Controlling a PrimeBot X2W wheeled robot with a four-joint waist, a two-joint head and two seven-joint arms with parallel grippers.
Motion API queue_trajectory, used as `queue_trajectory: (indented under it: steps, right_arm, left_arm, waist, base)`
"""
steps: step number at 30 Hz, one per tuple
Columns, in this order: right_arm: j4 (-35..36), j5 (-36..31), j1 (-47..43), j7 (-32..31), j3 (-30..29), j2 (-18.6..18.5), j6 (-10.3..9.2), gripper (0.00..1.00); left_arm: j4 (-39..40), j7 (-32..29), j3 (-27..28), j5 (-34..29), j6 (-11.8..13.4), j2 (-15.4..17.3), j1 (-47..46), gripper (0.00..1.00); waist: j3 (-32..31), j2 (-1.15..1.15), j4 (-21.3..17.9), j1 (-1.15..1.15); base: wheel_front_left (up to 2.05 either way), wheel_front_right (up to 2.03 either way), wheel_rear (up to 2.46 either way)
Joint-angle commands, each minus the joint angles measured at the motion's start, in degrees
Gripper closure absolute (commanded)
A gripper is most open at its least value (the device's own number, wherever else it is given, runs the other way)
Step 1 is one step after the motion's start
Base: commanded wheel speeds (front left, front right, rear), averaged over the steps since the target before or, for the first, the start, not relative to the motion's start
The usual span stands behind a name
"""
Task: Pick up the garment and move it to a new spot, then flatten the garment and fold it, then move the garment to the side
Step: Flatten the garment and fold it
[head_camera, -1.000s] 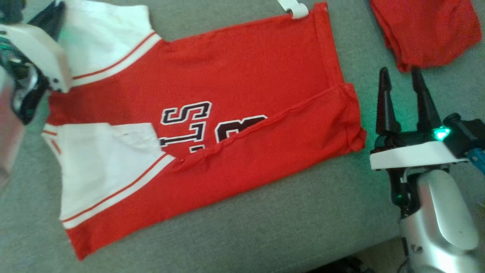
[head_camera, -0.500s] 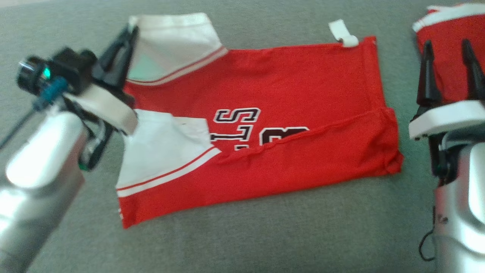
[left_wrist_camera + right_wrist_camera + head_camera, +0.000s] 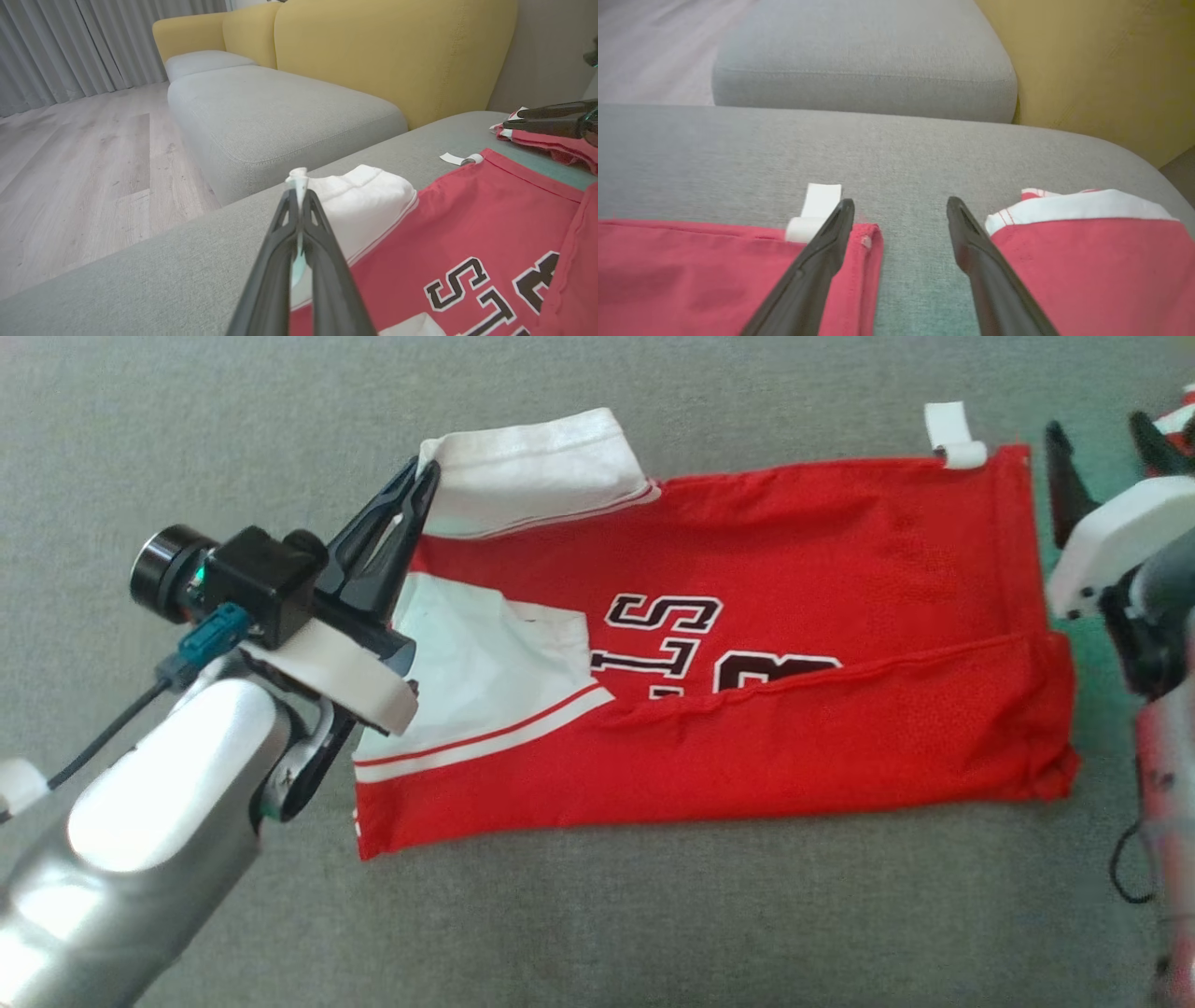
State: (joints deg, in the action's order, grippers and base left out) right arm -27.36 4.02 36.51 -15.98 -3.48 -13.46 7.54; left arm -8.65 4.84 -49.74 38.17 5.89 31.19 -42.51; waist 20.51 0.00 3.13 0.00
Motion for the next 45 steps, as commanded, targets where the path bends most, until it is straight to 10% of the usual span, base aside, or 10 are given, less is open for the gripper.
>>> queue_trajectory:
  steps: [1, 13, 14, 15, 34, 45]
  right_arm:
    - [-0.4, -0.1, 2.2, -0.6, 0.8, -1.1, -0.05, 0.00]
    - [-15.9, 0.1, 8.3, 0.6, 5.7, -4.0, -0.05, 0.00]
    - [-17.0, 0.3, 8.6, 0.6, 6.3, -4.2, -0.05, 0.21]
    - [-17.9, 0.5, 9.0, 0.6, 7.0, -4.5, -0.05, 1.00]
    - [-14.3, 17.3, 20.5, 10.9, 16.1, -5.7, -0.05, 1.00]
    - [-14.9, 21.5, 26.6, 19.3, 17.1, -4.8, -0.05, 1.00]
  left_arm:
    - [1.8, -0.2, 2.3, -0.5, 0.2, 2.0, -2.4, 1.00]
    - [1.2, -0.9, 1.1, -1.1, -0.5, 0.5, -4.8, 1.00]
    - [1.0, -0.9, 1.1, -1.1, -0.6, 0.4, -5.0, 1.00]
    - [0.7, -0.9, 1.1, -1.1, -0.6, 0.3, -5.1, 1.00]
    - [-11.5, 0.0, 4.7, -2.1, -1.7, 2.2, -15.7, 1.00]
    - [-25.5, 7.7, 6.5, -4.6, -3.4, -2.1, -26.6, 1.00]
  waist:
    - [1.0, 0.00, 0.9, 0.00]
    - [3.6, 0.00, 2.6, 0.00]
    - [3.6, 0.00, 2.6, 0.00]
    - [3.6, 0.00, 2.6, 0.00]
    - [3.8, 0.00, -2.0, 0.00]
    - [5.3, 0.00, -2.5, 0.00]
  base:
    - [0.00, 0.00, 0.00]
    - [0.00, 0.00, 0.00]
    - [0.00, 0.00, 0.00]
    - [0.00, 0.00, 0.00]
    - [0.00, 0.00, 0.00]
    - [0.00, 0.00, 0.00]
